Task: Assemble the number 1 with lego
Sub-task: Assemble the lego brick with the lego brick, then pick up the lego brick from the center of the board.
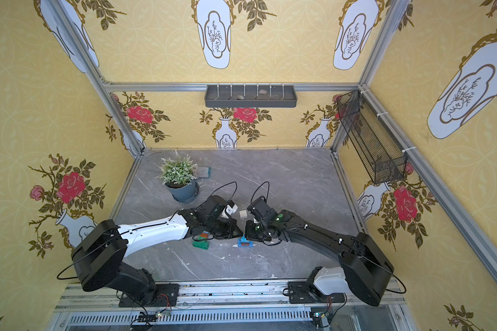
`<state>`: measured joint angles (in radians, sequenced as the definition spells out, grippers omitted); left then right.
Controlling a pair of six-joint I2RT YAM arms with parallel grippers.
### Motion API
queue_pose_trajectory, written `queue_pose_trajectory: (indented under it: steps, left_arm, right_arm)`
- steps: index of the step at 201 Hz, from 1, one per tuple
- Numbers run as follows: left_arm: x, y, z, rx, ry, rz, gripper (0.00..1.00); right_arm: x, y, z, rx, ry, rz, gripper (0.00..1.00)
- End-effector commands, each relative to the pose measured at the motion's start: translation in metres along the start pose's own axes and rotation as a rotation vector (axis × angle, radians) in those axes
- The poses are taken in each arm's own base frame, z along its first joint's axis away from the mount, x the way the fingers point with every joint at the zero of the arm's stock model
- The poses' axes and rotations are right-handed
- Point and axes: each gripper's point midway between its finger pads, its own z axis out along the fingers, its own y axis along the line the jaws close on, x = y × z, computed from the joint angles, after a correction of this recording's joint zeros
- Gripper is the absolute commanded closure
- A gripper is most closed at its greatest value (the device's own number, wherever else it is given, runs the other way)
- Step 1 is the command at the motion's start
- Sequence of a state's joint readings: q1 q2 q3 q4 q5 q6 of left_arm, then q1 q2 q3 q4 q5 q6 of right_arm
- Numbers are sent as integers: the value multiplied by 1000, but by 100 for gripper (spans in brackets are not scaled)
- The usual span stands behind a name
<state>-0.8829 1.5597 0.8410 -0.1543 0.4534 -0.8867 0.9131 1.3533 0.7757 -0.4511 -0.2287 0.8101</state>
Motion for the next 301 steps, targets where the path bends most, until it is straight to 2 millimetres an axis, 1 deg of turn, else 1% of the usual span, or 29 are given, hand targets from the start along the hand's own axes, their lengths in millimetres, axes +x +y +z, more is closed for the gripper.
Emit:
queue_pose_trajectory:
  steps: [1,40,65,84,94,102,125,129,133,143,154,161,166,176,184,191,205,212,227,241,258,277,301]
  left_arm:
    - [20,48,10,-196,48,-23,91]
    - [19,45,10,-195,47,-8,90]
    - [19,44,10,-201,45,1,90]
    - [16,41,6,-211,25,15,89]
    - [12,37,3,-205,5,23,88]
    - [8,32,-2,-197,-22,31,85]
    - [-12,5,-24,-148,-130,79,77]
    - [-17,-1,-29,-139,-152,91,75]
    - [-22,-7,-35,-134,-177,103,70]
    - [-33,-16,-51,-147,-239,130,62]
    - [-42,-19,-73,-193,-310,142,61]
    - [-48,-18,-87,-224,-361,143,58]
    - [-51,-17,-97,-241,-400,140,56]
    - [-57,-14,-115,-267,-480,126,55]
    - [-60,-10,-127,-288,-529,121,54]
    - [-62,-7,-135,-302,-566,116,53]
    - [-62,1,-147,-320,-606,105,53]
    - [-62,4,-151,-321,-618,98,52]
    - [-60,14,-156,-334,-631,82,52]
    - [-57,21,-158,-341,-642,66,52]
    - [-54,29,-161,-343,-662,31,52]
    - [-50,38,-162,-347,-680,-6,52]
    - [-48,44,-167,-352,-706,-28,52]
  right_arm:
    - [27,-35,9,136,109,0,84]
    - [26,-31,5,127,105,-5,84]
    - [28,-32,7,127,112,-5,84]
    - [26,-27,5,105,102,-10,84]
    - [21,-21,1,85,83,-21,81]
    - [16,-14,-3,65,64,-31,77]
    - [-6,10,-23,13,-28,-71,66]
    - [-11,14,-28,7,-50,-78,64]
    - [-17,20,-35,-2,-80,-90,60]
    - [-29,27,-49,-5,-149,-114,57]
    - [-43,30,-68,17,-234,-133,55]
    - [-50,28,-78,44,-280,-135,54]
    - [-55,26,-83,58,-311,-142,53]
    - [-63,22,-87,78,-352,-160,53]
    - [-69,19,-85,89,-354,-173,52]
    - [-73,15,-78,100,-333,-181,51]
    - [-79,7,-63,144,-272,-196,49]
    - [-81,4,-52,174,-233,-204,48]
    - [-84,2,-33,207,-170,-221,41]
    - [-88,2,-16,225,-127,-231,38]
    - [-97,1,0,245,-98,-226,32]
    - [-106,-2,16,254,-80,-202,30]
    - [-118,-5,32,251,-71,-182,29]
